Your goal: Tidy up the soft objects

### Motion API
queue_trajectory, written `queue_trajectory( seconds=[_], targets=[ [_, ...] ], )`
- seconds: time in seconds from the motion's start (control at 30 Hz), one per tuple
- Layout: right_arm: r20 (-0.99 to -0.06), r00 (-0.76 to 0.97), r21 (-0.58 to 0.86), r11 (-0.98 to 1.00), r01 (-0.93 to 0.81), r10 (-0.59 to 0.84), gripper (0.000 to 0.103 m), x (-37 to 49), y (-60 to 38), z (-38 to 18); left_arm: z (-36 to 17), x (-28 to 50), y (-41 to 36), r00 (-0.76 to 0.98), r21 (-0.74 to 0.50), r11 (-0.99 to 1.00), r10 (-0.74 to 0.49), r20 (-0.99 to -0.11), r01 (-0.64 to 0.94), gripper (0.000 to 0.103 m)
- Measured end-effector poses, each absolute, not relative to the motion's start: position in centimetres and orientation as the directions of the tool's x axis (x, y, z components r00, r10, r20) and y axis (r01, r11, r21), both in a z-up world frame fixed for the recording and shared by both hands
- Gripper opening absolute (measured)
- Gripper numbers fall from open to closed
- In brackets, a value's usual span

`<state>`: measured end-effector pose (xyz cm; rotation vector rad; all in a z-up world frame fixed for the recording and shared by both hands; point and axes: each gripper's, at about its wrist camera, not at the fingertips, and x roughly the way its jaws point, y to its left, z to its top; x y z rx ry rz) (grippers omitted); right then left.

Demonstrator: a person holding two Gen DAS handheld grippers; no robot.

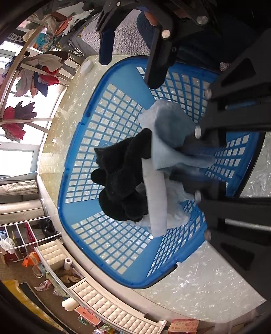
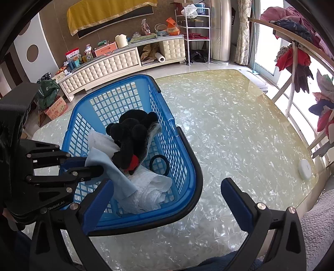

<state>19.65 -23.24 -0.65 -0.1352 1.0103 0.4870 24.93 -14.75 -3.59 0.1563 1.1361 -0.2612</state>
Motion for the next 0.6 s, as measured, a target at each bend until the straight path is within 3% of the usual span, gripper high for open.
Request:
queue_trajectory(
  seconds=[0.03, 0.1, 0.27, 0.6],
  targets=[
    [-0.838, 0.436, 0.112, 0.885, -0.451, 0.328, 0.103, 19.6, -23.2, -0.6, -3.5, 24.9, -14.8, 0.400, -0.006, 0.958, -0.125, -0.908, 0.285, 0.038],
    [-0.836, 0.436, 0.115, 0.885, -0.452, 0.331, 0.103, 19.6, -23.3, -0.6, -3.4, 25.0, -14.7, 0.409, -0.013, 0.957, -0.136, -0.902, 0.289, 0.062],
    [-0.833, 0.434, 0.129, 0.883, -0.451, 0.343, 0.103, 19.6, -23.4, -0.5, -2.7, 24.8, -14.8, 0.455, 0.024, 0.957, -0.115, -0.883, 0.289, 0.081],
    [-0.802, 0.468, 0.135, 0.877, -0.461, 0.370, 0.103, 18.7, -23.7, 0.6, -0.9, 23.5, -13.1, 0.526, 0.052, 0.974, -0.073, -0.847, 0.219, 0.087]
  ],
)
